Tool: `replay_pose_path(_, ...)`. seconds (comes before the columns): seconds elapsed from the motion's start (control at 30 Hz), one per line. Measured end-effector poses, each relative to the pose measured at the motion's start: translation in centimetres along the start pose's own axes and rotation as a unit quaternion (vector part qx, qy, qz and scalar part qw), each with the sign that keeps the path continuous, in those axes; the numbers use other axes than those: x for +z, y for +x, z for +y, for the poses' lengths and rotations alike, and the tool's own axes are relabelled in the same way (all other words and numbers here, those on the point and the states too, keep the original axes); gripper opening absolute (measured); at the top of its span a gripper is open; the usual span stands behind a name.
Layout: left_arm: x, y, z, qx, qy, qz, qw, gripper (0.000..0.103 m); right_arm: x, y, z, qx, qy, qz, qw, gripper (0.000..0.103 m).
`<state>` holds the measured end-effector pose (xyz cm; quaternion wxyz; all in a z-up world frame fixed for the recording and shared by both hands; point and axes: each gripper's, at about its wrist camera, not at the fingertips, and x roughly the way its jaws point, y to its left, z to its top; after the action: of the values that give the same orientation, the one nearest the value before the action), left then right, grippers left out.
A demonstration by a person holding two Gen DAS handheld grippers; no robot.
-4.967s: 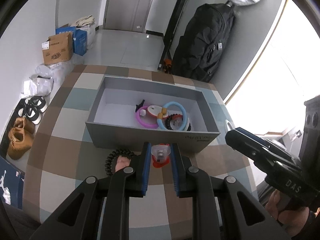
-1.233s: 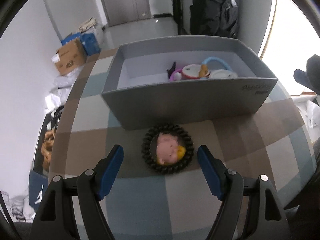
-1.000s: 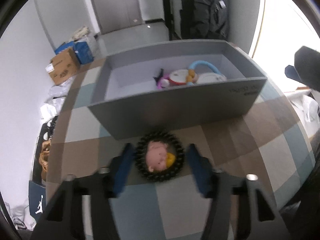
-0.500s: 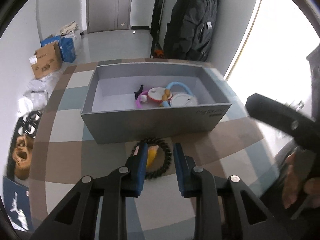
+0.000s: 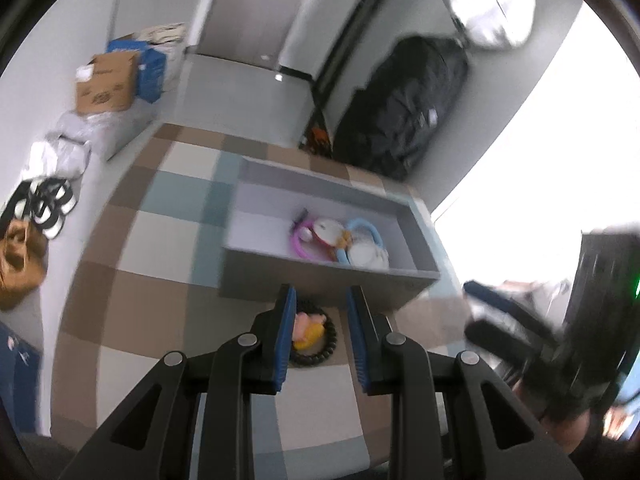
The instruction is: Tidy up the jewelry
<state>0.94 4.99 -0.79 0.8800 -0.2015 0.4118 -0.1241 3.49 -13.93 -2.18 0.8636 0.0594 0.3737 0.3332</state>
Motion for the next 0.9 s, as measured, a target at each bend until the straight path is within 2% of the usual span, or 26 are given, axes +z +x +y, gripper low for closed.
replay_pose_path(0.17,0.4,0.0,2.1,0.009,-0.059,-0.004,0.9982,0.021,-0.8,2.2,2.2,0.024,-0.033,0.033,0.999,0.101)
replay_pose_path(0.33,0.4,0.2,2.8,0.006,-0.069,0.008,0.9976,0.022,-1.4,4.8,3.5,0.028,-0.046,0.061,0.997,0.086)
replay_pose_path(0.43,0.3,0.1,3.0,0.007,-0.067,0.011,0.9977,0.033,-1.4,6.2,3.4,0.022,-0.042,0.074,0.996,0.077)
replay_pose_path(0.5,0.2,0.1,3.3,0.007,-0.070,0.013,0.9975,0.046,-1.5,6.9,3.5,0.016,-0.042,0.078,0.996,0.073)
replay_pose_path(0.57,0.1,-0.1,3.6,0.003,-0.073,0.013,0.9972,0.049,-1.5,7.3,3.5,0.011,-0.043,0.079,0.996,0.070)
replay_pose_path(0.73,-0.1,-0.3,4.5,0.010,-0.077,0.022,0.9967,0.051,-1.5,8.7,4.0,0.005,-0.058,0.089,0.994,0.061)
replay_pose_path(0.9,-0.1,-0.4,5.5,0.019,-0.087,0.025,0.9957,0.051,-1.6,9.9,4.6,-0.022,-0.088,0.098,0.991,0.045)
